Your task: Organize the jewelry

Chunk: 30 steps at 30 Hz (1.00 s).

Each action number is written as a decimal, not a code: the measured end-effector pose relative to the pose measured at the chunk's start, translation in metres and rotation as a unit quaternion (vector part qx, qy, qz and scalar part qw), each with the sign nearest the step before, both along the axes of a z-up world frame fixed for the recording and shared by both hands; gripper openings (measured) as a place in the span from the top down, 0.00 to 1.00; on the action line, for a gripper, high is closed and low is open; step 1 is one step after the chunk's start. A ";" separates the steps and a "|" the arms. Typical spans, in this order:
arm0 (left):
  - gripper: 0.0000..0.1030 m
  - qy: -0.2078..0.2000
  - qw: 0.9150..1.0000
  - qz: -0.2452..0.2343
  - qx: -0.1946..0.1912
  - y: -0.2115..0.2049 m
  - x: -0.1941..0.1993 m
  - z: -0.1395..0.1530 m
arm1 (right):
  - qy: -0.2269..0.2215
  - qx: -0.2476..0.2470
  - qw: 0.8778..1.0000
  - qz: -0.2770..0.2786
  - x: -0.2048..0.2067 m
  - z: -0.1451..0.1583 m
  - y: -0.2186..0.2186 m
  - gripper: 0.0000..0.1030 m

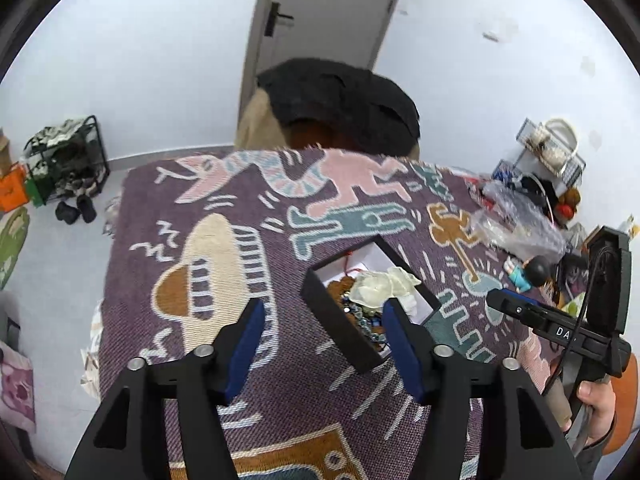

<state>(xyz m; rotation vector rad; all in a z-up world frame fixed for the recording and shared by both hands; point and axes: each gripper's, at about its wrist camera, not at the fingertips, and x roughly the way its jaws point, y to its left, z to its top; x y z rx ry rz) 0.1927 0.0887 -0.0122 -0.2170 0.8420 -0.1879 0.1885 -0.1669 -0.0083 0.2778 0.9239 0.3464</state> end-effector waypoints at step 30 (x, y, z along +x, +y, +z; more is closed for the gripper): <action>0.00 -0.172 0.984 -0.002 0.035 -0.036 -0.114 0.039 | -0.127 -0.051 0.988 -0.069 -0.101 0.059 -0.060 0.00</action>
